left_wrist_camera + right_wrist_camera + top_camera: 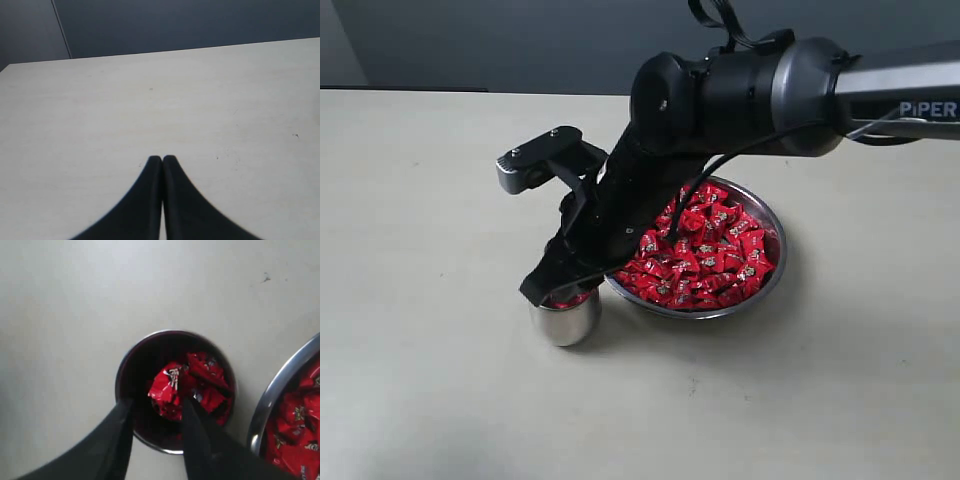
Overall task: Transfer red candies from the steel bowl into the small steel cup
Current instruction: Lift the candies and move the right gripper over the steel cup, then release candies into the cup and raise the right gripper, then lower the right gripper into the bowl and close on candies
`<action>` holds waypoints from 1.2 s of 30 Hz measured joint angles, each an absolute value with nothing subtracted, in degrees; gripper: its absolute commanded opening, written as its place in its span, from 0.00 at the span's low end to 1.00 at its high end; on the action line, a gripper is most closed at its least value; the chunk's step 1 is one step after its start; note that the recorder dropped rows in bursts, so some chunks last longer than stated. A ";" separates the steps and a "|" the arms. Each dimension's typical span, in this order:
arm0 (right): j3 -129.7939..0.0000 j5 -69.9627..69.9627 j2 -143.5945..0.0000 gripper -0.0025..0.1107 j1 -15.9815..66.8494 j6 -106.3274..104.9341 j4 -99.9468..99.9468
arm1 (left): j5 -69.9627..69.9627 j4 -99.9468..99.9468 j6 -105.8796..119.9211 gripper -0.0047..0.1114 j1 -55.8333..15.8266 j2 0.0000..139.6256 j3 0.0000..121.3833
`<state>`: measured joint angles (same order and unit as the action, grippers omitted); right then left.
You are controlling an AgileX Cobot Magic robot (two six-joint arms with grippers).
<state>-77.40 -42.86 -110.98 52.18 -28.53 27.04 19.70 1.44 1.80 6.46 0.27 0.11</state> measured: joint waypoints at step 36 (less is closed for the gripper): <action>-79.00 -39.48 -111.94 0.16 39.06 10.11 -15.44 | 19.70 1.44 1.80 0.04 6.46 0.27 0.11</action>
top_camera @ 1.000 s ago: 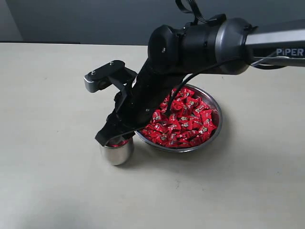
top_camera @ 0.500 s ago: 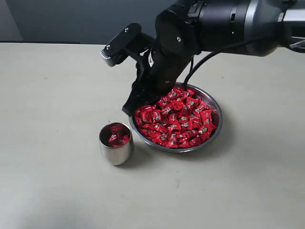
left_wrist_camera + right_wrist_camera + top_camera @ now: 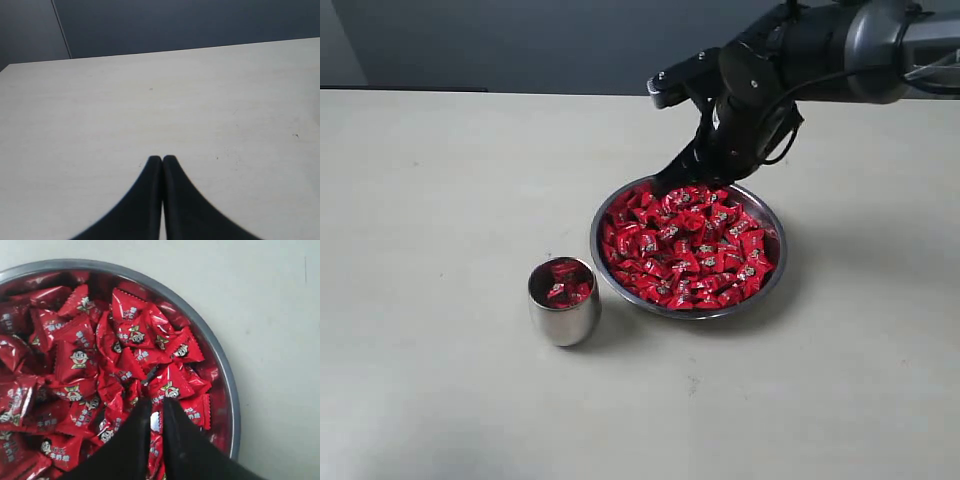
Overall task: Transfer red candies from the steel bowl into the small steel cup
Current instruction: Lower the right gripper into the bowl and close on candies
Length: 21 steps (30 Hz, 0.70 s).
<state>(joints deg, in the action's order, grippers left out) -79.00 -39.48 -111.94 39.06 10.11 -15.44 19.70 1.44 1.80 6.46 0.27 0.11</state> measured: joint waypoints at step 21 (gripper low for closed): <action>-79.00 -34.09 -120.35 0.31 38.63 -2.67 -3.11 | 19.70 1.44 1.80 0.04 6.46 0.27 0.11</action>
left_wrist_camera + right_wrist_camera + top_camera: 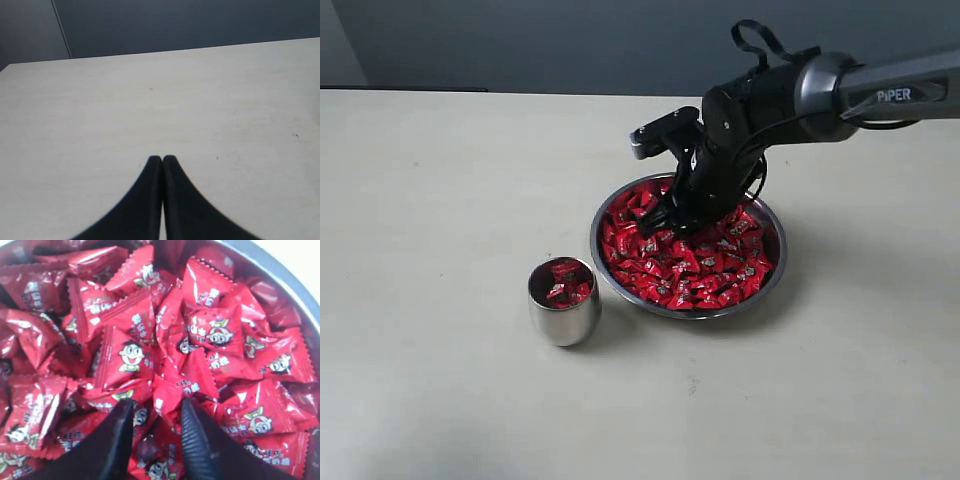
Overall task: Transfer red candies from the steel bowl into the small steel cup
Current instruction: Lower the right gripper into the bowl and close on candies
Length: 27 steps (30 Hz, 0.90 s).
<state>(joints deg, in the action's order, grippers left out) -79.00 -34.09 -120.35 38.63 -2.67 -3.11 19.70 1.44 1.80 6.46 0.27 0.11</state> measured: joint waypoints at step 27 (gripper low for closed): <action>-79.06 -31.91 -121.63 0.01 38.63 -2.92 -8.49 | 19.70 1.44 1.80 0.04 6.46 0.27 0.11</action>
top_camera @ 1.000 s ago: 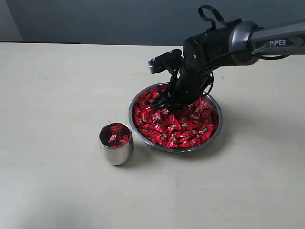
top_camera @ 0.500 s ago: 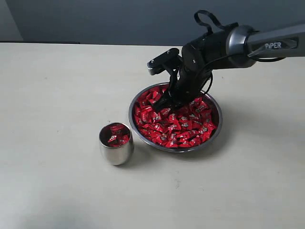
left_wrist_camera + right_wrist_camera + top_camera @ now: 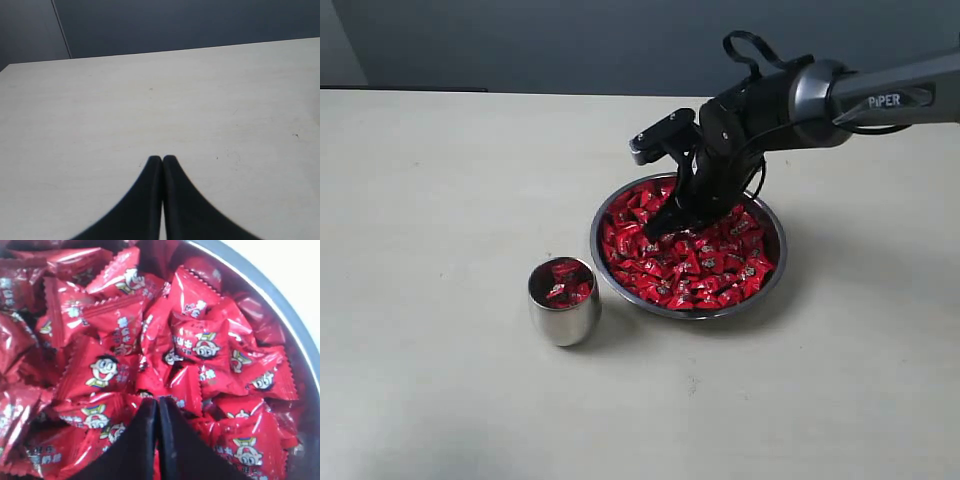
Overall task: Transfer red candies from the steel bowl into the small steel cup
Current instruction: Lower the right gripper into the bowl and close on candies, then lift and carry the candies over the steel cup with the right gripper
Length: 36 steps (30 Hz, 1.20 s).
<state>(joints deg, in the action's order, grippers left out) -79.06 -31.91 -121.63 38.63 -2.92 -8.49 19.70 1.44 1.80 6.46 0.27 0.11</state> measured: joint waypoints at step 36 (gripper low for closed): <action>-79.06 -39.75 -106.79 0.01 53.28 -19.06 15.66 | 19.70 1.44 1.80 0.04 6.46 0.27 0.11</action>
